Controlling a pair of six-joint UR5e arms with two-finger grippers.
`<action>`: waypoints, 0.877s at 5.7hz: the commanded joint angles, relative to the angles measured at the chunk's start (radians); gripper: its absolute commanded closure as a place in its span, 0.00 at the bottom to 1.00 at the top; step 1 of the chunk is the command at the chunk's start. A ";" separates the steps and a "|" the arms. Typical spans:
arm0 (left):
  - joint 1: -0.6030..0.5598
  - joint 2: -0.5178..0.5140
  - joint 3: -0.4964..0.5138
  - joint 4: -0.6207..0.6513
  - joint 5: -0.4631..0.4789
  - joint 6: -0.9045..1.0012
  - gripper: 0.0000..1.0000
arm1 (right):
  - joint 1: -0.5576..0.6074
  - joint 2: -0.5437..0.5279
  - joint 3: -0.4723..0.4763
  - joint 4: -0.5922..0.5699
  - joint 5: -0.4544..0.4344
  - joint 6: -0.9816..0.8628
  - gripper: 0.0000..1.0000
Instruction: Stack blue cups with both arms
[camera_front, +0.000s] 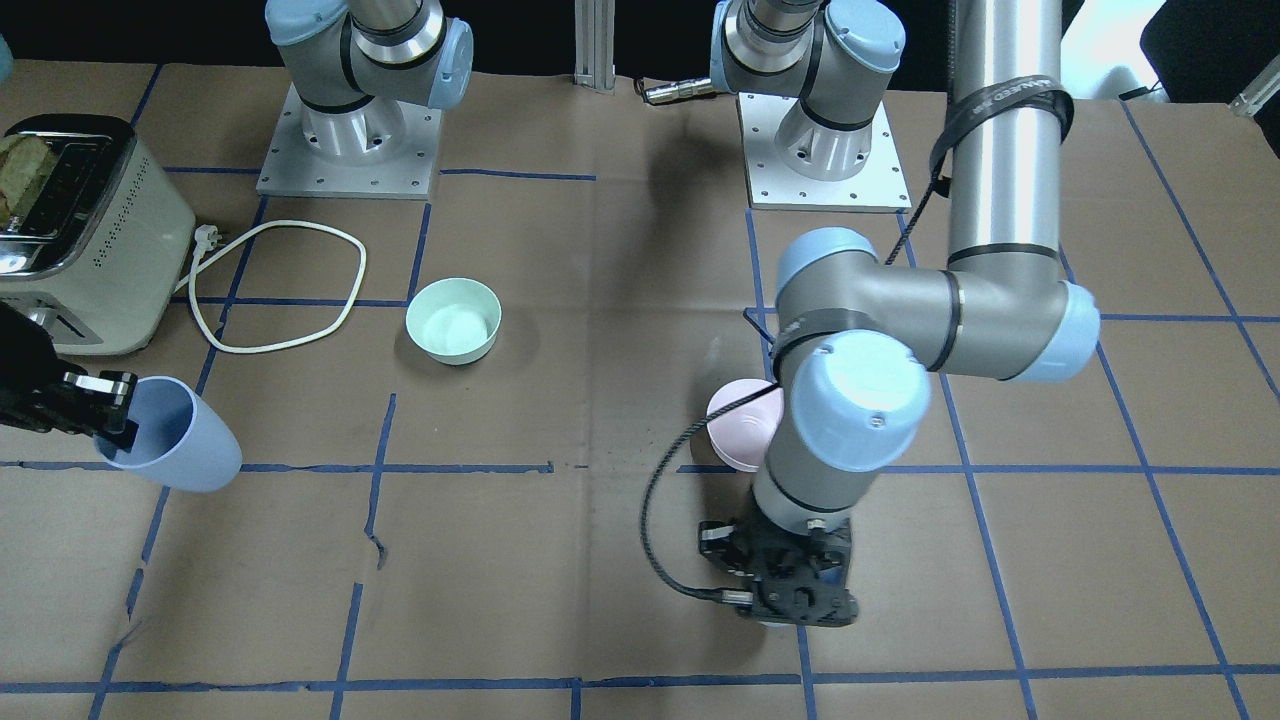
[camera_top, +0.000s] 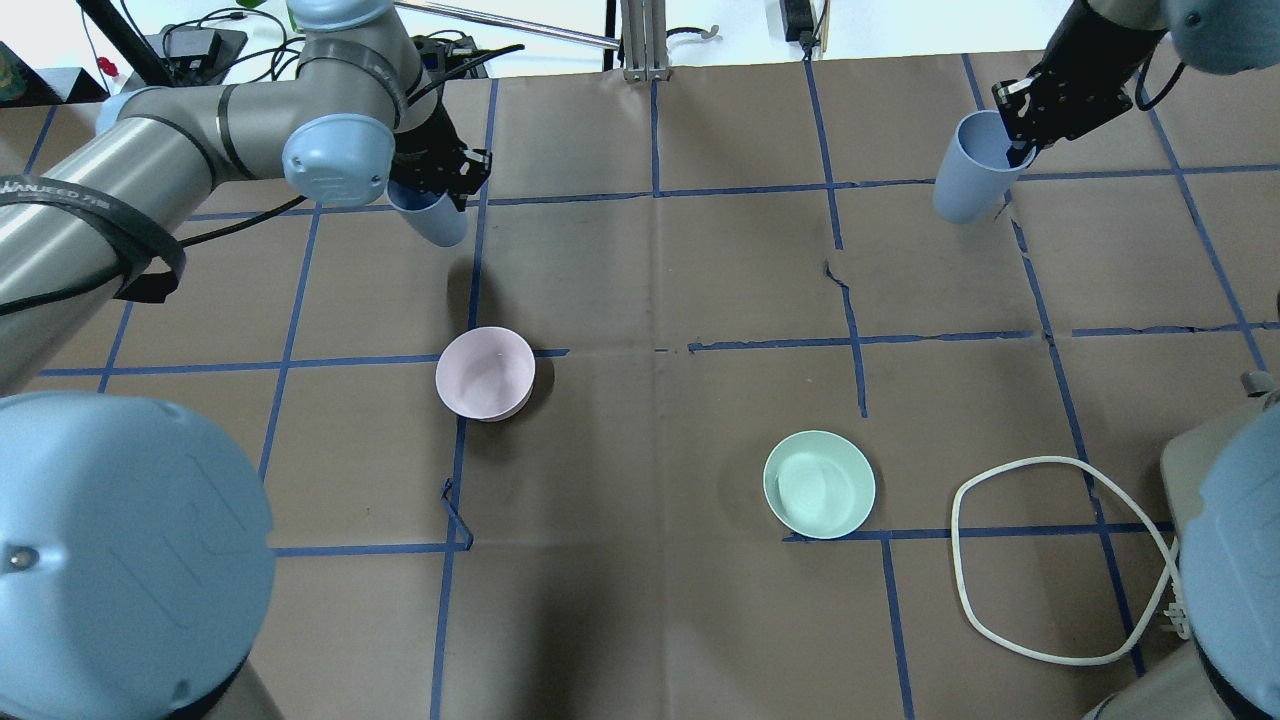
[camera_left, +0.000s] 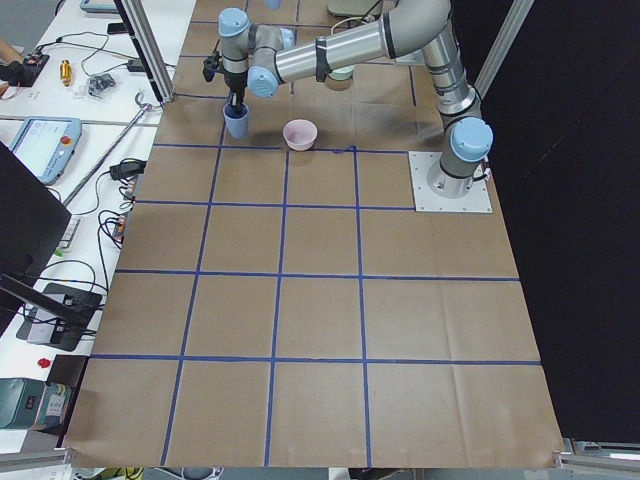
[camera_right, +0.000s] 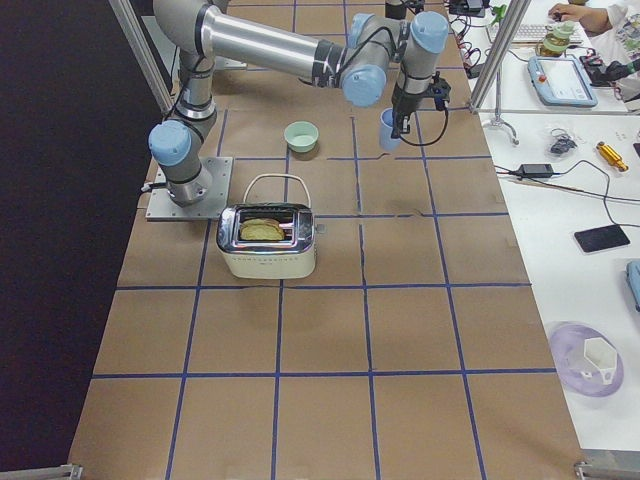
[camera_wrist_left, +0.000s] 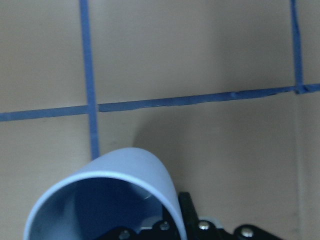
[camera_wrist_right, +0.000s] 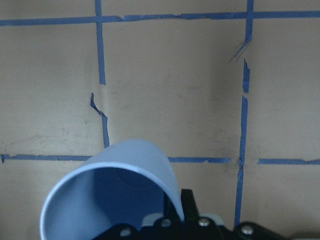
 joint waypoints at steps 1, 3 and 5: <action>-0.160 -0.068 0.057 0.010 0.005 -0.128 0.97 | 0.000 -0.044 -0.002 0.062 0.000 0.000 0.92; -0.213 -0.076 0.048 0.037 -0.002 -0.167 0.96 | 0.001 -0.038 0.003 0.062 0.002 -0.001 0.91; -0.214 -0.079 0.039 0.038 -0.004 -0.164 0.02 | 0.001 -0.036 0.004 0.061 0.003 0.000 0.91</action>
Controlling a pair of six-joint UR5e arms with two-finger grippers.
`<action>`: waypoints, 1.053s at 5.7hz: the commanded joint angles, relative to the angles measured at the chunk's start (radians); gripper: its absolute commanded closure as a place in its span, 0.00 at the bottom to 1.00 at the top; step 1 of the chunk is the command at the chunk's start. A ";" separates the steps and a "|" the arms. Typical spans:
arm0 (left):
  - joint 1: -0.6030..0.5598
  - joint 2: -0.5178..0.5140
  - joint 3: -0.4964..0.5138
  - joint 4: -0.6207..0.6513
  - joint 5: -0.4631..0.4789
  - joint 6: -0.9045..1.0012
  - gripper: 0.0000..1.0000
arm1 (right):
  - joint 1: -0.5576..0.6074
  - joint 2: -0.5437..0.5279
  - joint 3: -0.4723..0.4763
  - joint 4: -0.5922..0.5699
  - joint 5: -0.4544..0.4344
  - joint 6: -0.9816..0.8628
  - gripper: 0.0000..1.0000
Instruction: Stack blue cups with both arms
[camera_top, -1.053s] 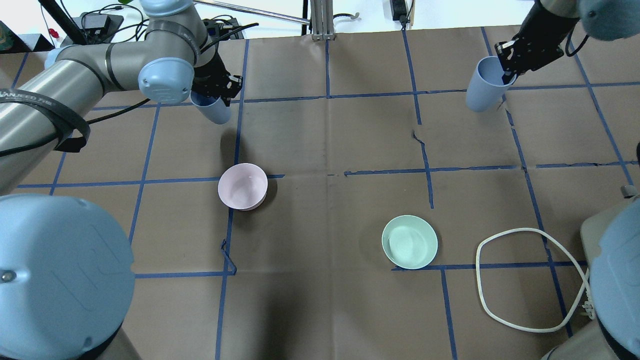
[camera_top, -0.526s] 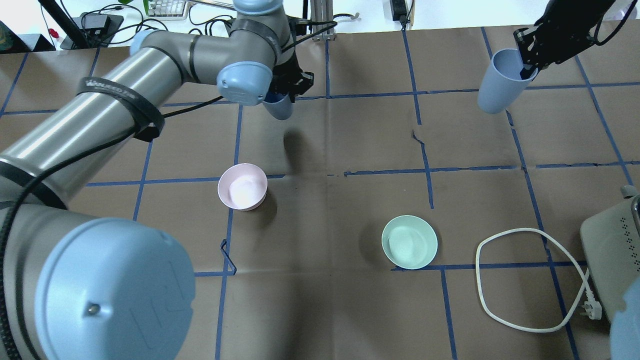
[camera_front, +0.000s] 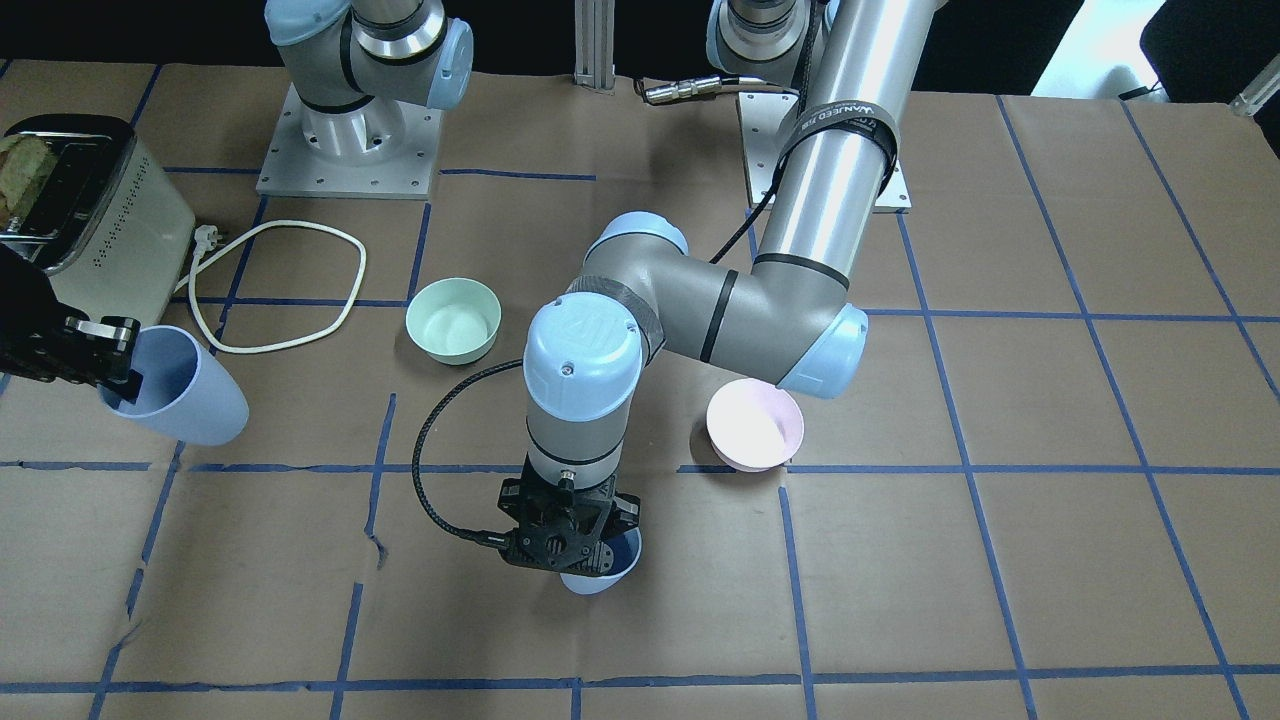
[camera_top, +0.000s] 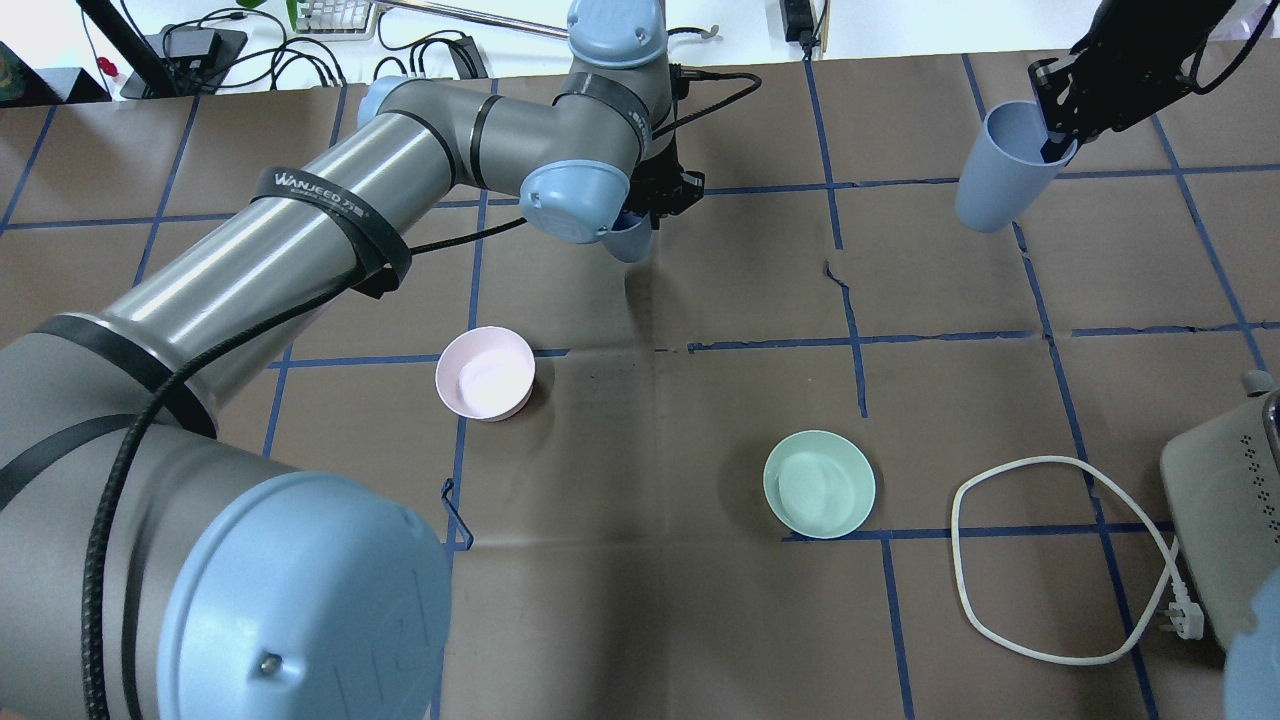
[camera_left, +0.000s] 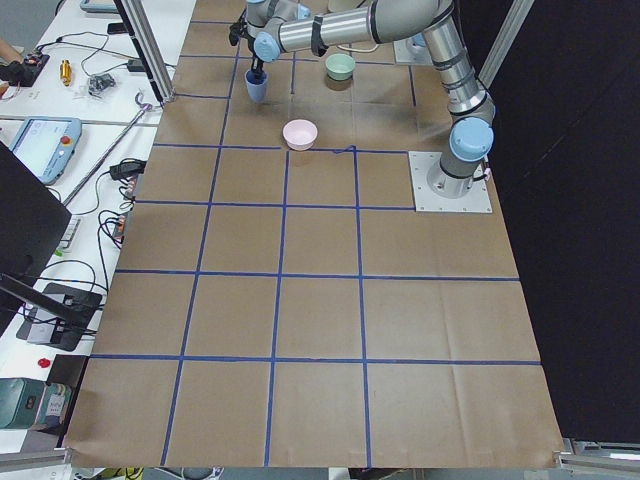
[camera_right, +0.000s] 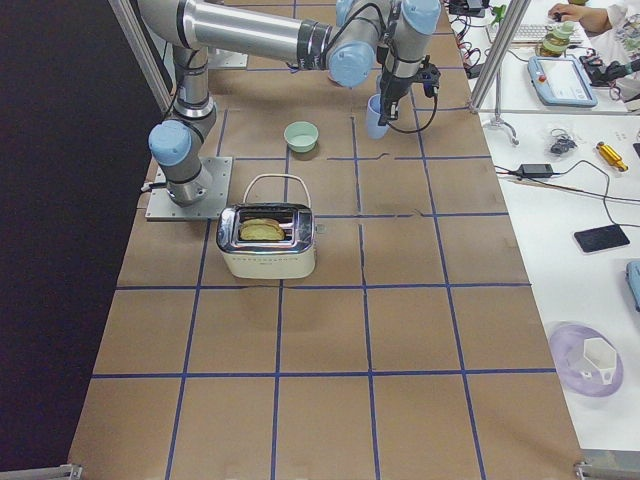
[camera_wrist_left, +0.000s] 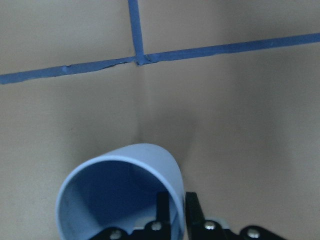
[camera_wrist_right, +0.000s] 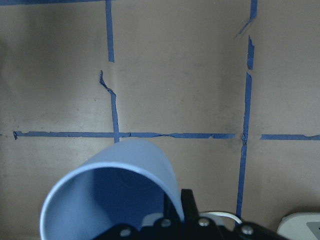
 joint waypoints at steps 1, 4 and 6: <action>-0.003 0.007 -0.005 0.000 -0.005 -0.001 0.01 | 0.000 0.001 0.001 -0.002 0.004 0.000 0.91; 0.008 0.140 -0.001 -0.131 -0.032 -0.003 0.01 | 0.011 -0.002 -0.002 -0.008 0.012 0.063 0.91; 0.085 0.339 -0.065 -0.318 -0.035 0.075 0.01 | 0.099 0.004 -0.008 -0.022 0.010 0.173 0.90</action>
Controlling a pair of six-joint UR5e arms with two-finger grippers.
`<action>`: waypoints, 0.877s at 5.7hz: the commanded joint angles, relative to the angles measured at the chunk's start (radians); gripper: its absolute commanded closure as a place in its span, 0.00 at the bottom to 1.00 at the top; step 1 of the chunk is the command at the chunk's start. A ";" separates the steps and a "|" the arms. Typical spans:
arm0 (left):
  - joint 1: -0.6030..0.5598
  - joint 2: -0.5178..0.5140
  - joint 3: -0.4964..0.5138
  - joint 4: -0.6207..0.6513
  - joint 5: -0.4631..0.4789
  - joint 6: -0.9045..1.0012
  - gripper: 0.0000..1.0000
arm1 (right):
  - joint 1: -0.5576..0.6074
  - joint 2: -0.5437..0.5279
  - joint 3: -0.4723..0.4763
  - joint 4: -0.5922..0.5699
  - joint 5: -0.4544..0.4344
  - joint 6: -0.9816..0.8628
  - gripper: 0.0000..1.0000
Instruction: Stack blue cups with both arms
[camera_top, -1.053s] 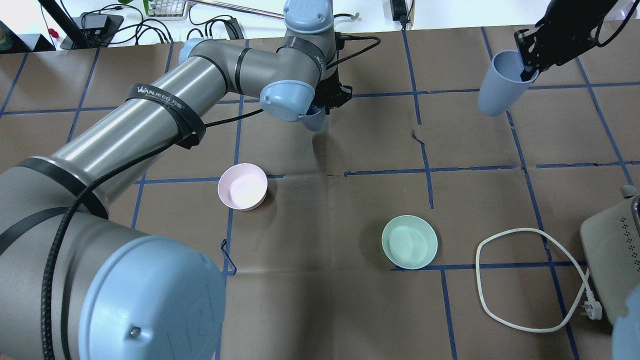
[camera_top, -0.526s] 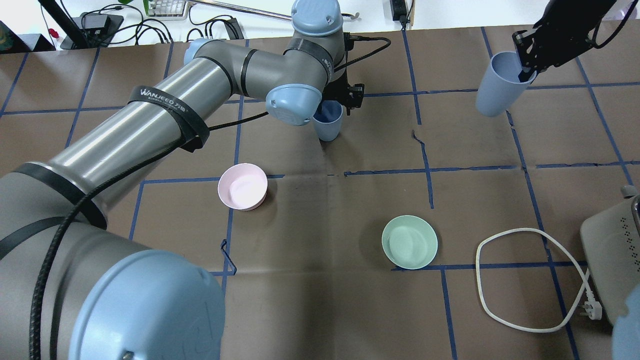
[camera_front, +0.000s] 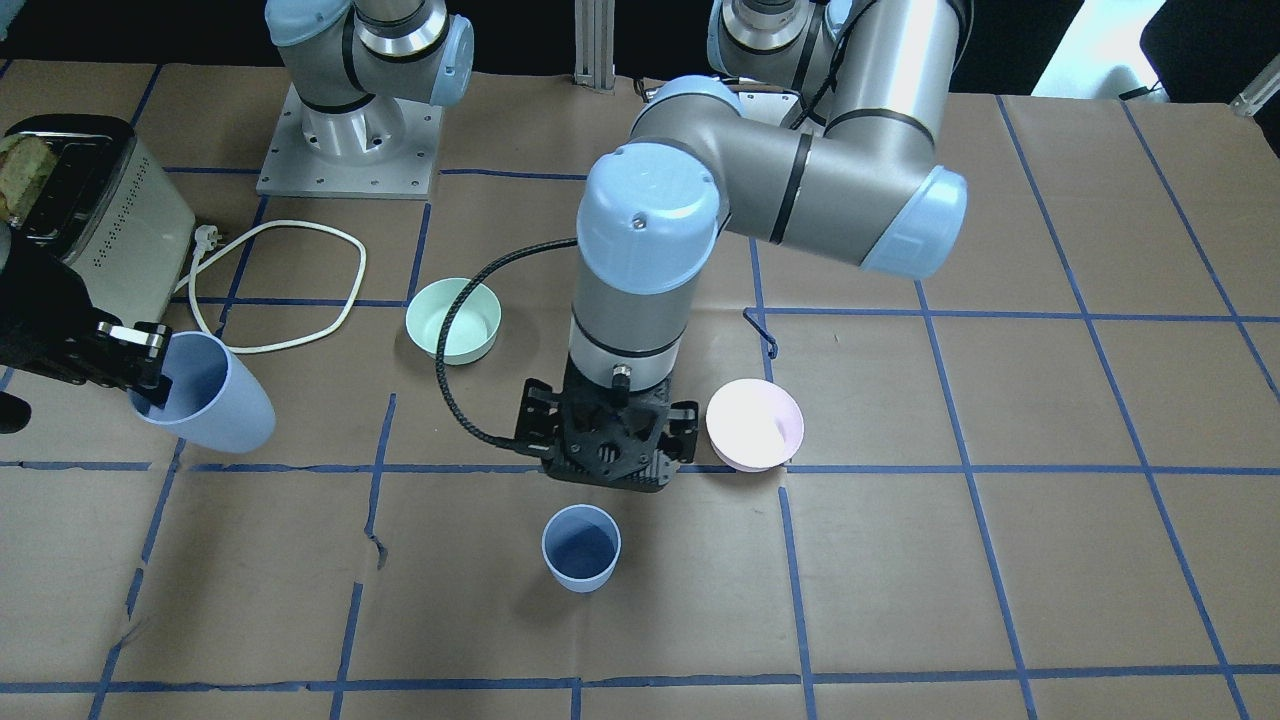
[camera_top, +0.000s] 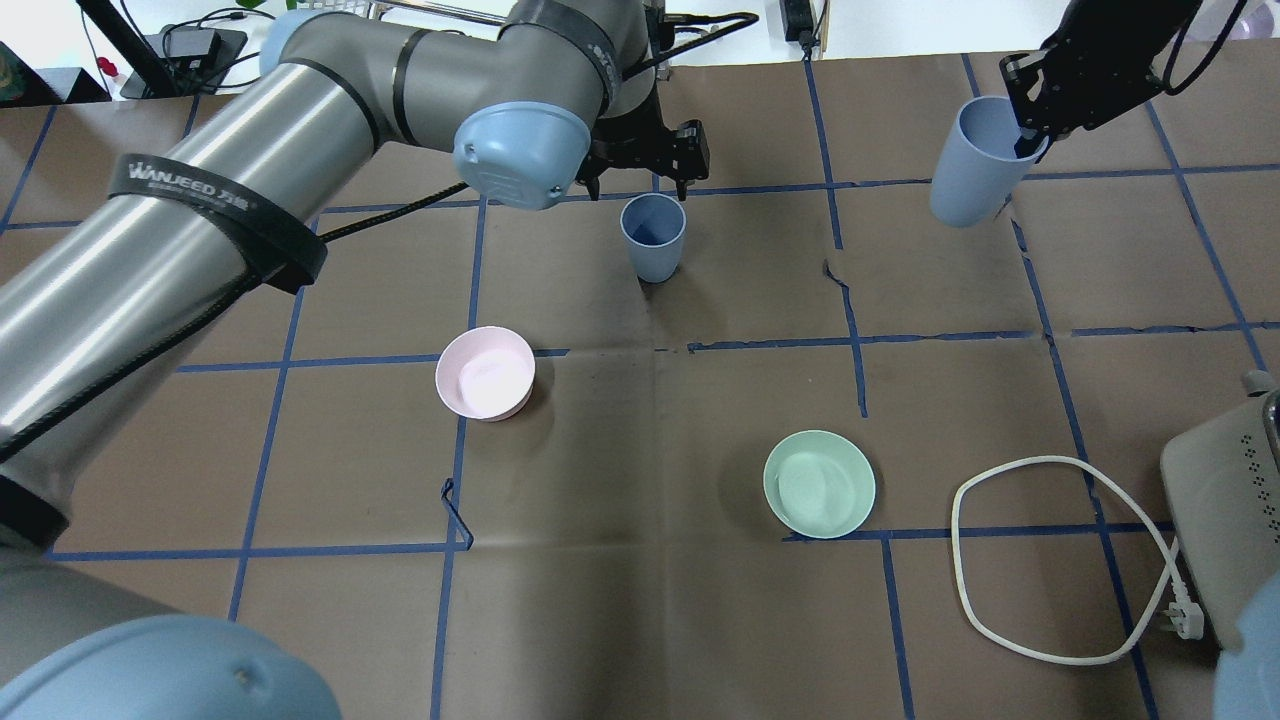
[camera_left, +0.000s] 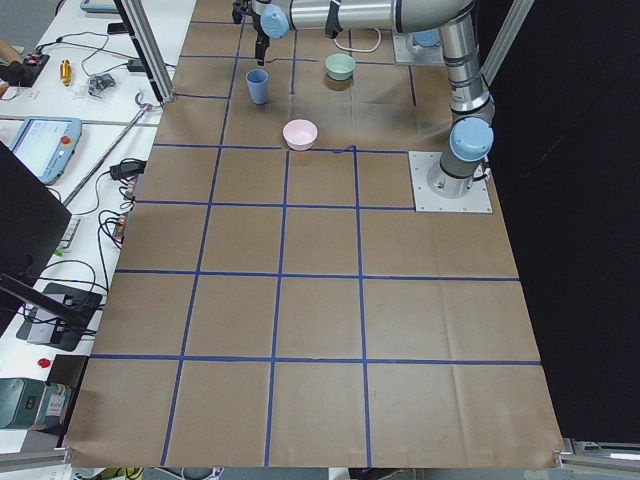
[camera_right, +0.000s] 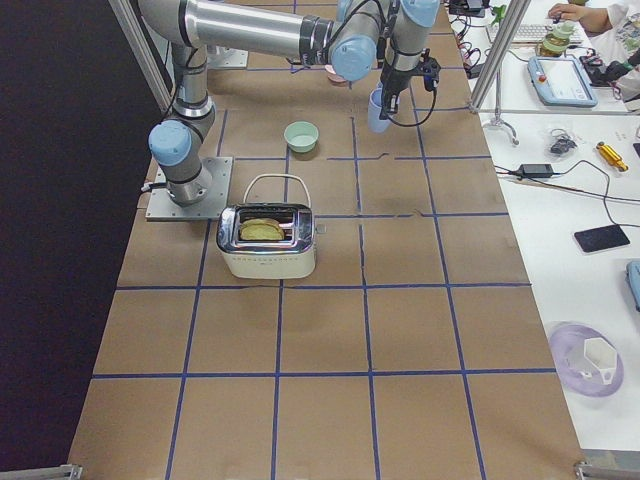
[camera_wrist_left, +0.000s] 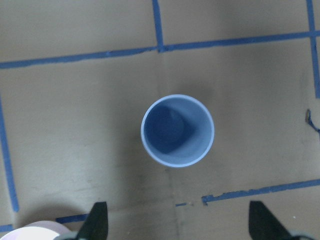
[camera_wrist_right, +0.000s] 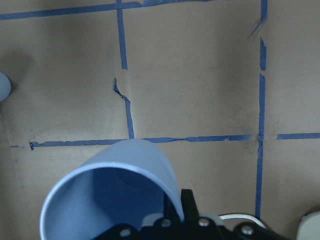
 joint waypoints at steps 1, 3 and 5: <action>0.078 0.200 -0.079 -0.151 -0.004 0.059 0.01 | 0.089 0.003 -0.002 -0.026 -0.002 0.113 0.90; 0.233 0.335 -0.122 -0.379 0.007 0.097 0.01 | 0.235 0.056 -0.005 -0.144 0.000 0.329 0.90; 0.271 0.359 -0.136 -0.392 0.010 0.186 0.01 | 0.384 0.149 -0.109 -0.164 -0.002 0.573 0.90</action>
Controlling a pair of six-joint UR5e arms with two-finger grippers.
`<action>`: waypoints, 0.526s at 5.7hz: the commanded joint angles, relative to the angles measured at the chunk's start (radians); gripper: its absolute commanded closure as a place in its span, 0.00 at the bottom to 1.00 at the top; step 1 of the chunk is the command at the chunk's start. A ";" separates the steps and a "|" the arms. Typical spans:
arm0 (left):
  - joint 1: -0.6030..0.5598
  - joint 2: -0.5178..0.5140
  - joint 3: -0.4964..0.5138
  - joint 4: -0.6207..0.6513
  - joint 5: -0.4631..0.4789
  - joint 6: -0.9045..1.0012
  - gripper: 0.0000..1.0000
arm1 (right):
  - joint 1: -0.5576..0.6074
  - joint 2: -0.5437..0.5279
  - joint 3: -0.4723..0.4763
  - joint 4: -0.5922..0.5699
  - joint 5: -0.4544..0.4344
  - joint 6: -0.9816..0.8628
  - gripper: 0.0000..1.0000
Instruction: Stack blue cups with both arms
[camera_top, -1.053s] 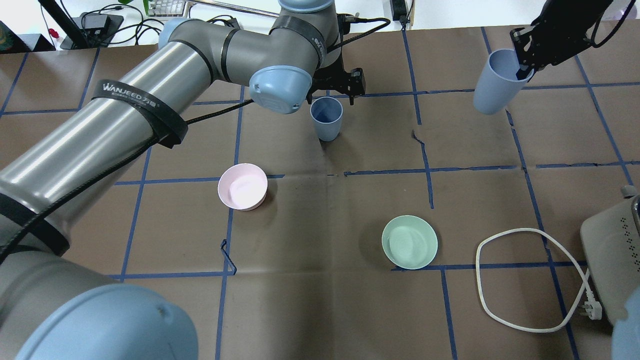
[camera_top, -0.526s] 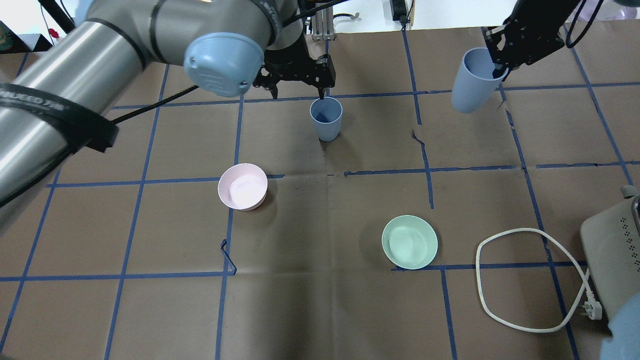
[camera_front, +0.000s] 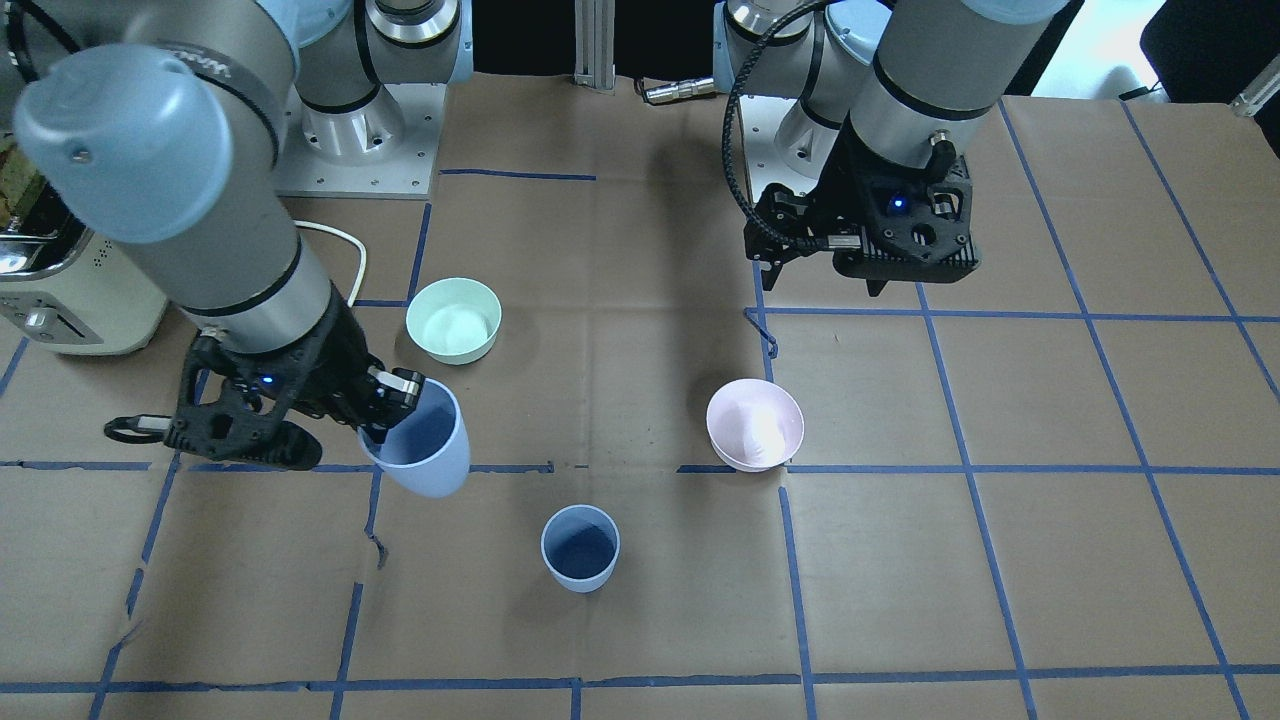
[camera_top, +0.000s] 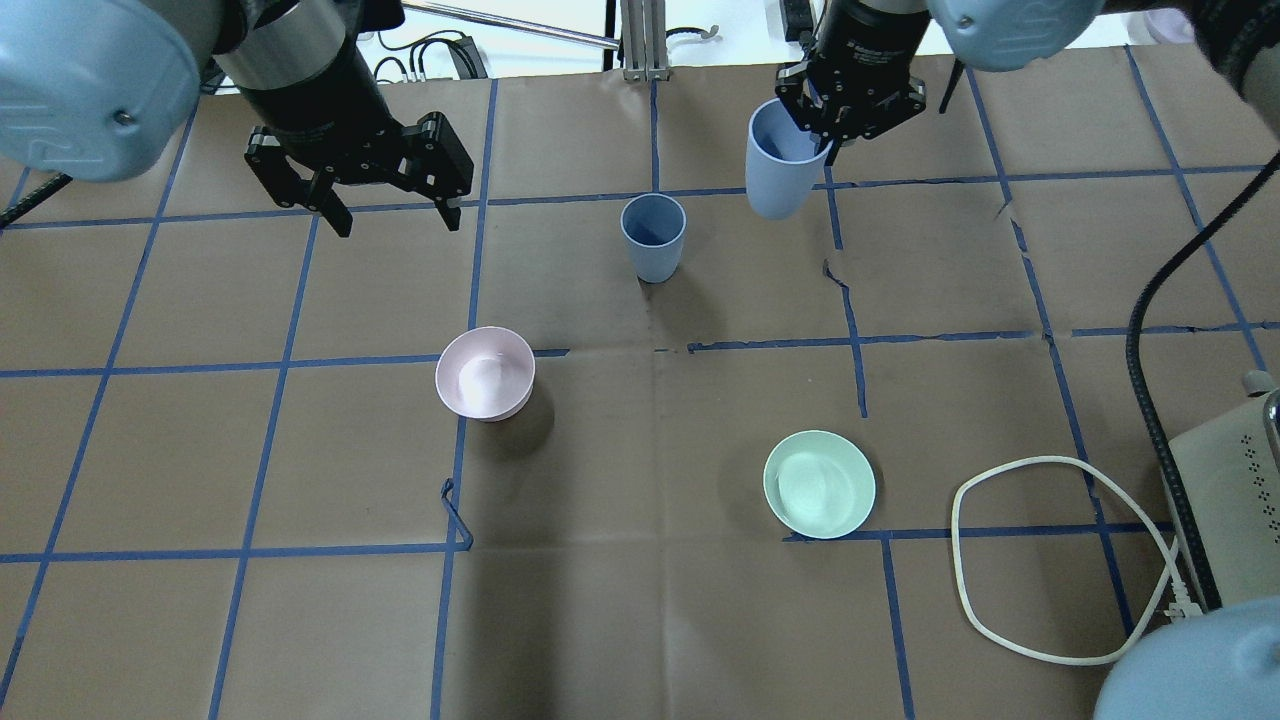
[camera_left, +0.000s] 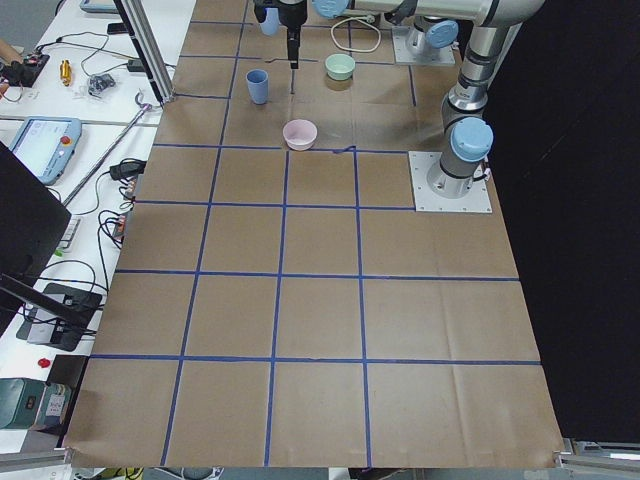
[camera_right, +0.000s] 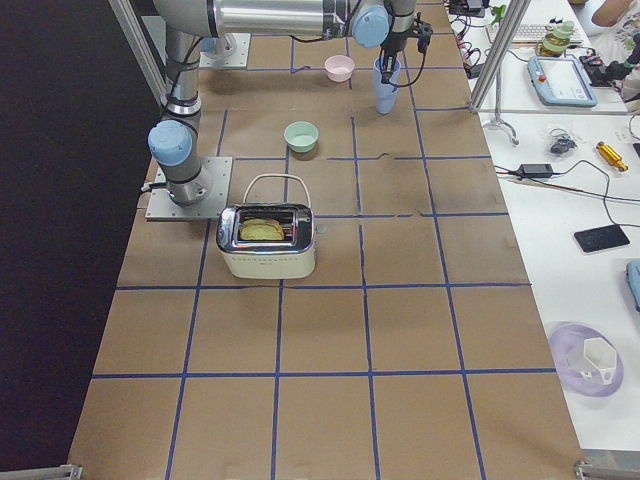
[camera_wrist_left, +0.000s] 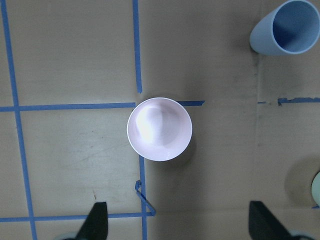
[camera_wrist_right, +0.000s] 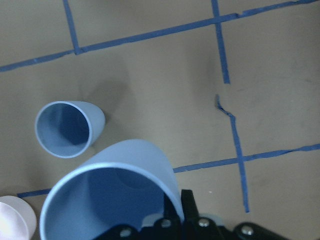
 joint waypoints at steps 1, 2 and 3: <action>0.013 0.013 -0.012 -0.015 0.004 0.027 0.01 | 0.114 0.102 -0.107 -0.010 -0.003 0.171 0.90; 0.011 0.013 -0.012 -0.013 0.003 0.024 0.01 | 0.120 0.131 -0.122 -0.018 -0.001 0.189 0.90; 0.010 0.013 -0.012 -0.015 0.005 0.024 0.01 | 0.122 0.159 -0.120 -0.059 -0.001 0.190 0.90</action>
